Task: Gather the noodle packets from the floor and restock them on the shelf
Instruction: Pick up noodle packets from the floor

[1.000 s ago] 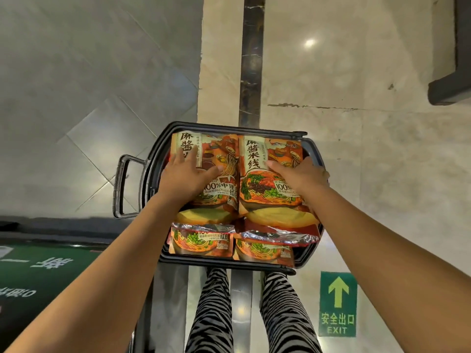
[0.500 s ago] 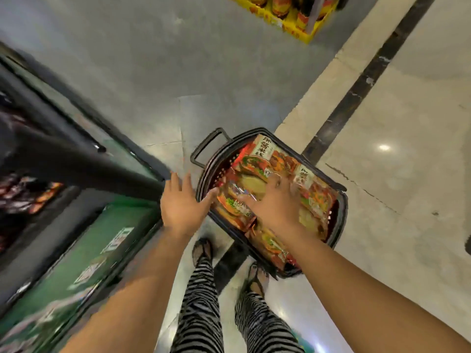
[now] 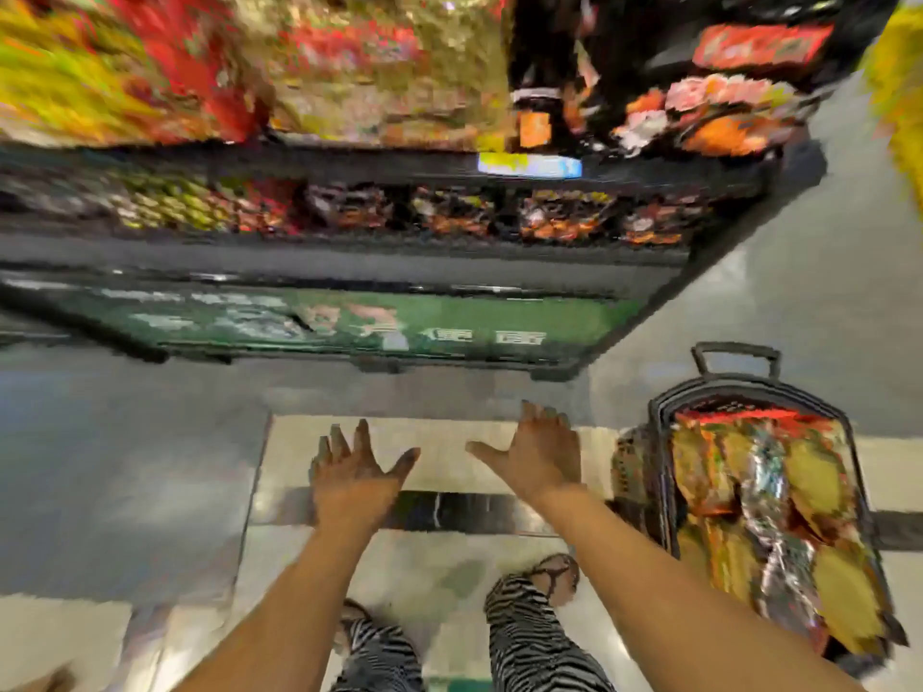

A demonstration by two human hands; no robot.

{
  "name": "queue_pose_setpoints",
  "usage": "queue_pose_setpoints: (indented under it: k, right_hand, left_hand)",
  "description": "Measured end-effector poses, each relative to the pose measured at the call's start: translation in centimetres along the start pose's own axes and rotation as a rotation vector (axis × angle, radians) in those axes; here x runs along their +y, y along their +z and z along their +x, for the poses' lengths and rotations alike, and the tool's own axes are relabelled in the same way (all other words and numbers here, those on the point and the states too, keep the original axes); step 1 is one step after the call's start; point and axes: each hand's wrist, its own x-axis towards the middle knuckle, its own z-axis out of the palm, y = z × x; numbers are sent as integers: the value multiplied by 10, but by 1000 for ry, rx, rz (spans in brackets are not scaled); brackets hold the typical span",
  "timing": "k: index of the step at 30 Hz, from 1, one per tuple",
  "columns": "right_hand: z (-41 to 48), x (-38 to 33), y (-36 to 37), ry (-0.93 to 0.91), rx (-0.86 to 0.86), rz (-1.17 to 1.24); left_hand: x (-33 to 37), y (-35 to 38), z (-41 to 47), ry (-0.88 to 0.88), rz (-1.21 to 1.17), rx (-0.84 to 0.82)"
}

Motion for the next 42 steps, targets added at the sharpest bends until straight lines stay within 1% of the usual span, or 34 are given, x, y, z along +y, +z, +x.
queue_pose_setpoints:
  k: [2,5,9,13,16,22,27,31,34,39,42]
  right_hand:
    - [-5,-59,18,-49,-36,-84]
    - [-14,-147,58,-128,-81,-196]
    - [-37,-260,120,-217,-145,-303]
    - [-64,-362,184,-338,-224,-411]
    - [-85,-430,229,-463,-240,-489]
    - [-108,-538,300,-616,-316,-654]
    - [-98,-615,347,-683,-341,-759]
    - [-78,-683,383,-699,-398,-816]
    - [-67,-741,407,-721,-414,-871]
    - [-81,-831,454,-774,-445,-939]
    - [-105,-875,500,-771,-524,-913]
  left_hand:
    - [-67,2,6,-77,-52,-1]
    - [-172,9,12,-181,-67,-33]
    - [-298,-2,-10,-352,-255,28]
    - [-414,7,-33,-531,-372,74]
    - [-483,17,-50,-668,-440,63]
    - [-573,43,-73,-918,-618,32]
    - [-627,62,-72,-1093,-716,-14]
    - [-672,62,-49,-1238,-810,-49]
    - [-714,55,-22,-1314,-917,-11]
    - [-778,46,-6,-1467,-1085,115]
    - [-819,55,-6,-1534,-1130,91]
